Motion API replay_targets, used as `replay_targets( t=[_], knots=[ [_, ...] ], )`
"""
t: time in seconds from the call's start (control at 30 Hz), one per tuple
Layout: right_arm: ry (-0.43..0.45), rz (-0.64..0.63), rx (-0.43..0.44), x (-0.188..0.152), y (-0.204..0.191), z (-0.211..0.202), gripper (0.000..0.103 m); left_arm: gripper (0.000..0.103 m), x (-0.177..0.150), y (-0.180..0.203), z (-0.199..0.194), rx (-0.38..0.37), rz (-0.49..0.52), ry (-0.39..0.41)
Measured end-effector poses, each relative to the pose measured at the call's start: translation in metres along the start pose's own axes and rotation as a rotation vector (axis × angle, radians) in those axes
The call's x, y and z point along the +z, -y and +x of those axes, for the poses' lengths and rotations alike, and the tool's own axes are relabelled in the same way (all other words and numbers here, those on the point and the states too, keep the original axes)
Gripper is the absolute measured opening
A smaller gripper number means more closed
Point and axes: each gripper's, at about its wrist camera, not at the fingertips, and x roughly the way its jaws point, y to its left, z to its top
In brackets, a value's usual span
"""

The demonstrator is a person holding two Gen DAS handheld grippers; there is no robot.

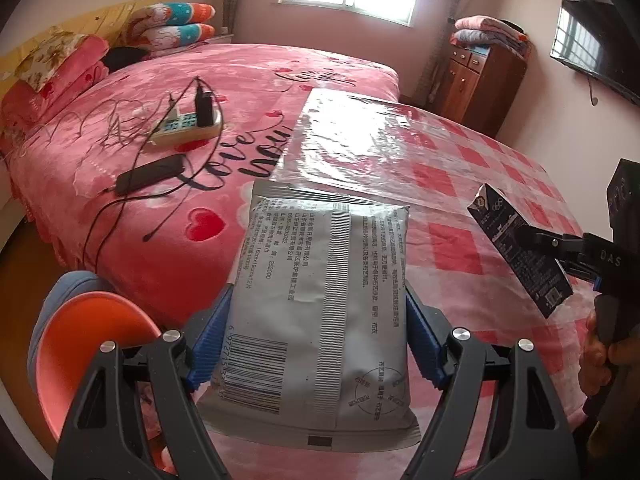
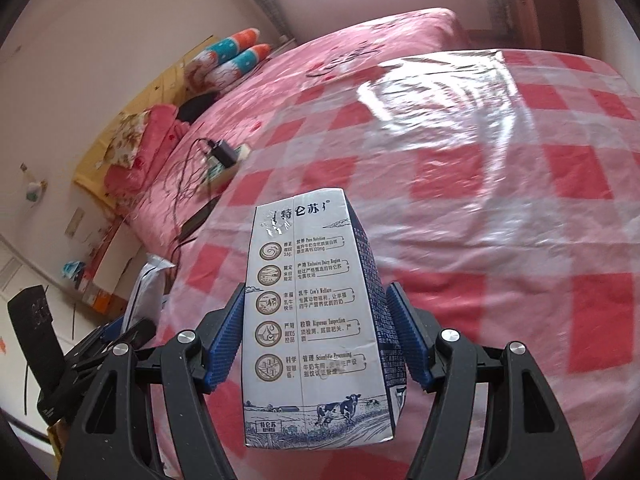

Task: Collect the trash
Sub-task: 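Carry the packet with left tool while right tool carries carton to bin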

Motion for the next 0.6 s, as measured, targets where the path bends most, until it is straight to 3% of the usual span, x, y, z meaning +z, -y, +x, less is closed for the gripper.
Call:
replay_targets(
  t=[0.6],
  knots=[
    [-0.143, -0.145, 0.124, -0.017, -0.105, 0.045, 0.069, 0.079, -0.022, -0.067, -0.026, 0.058, -0.107, 0.018]
  ],
)
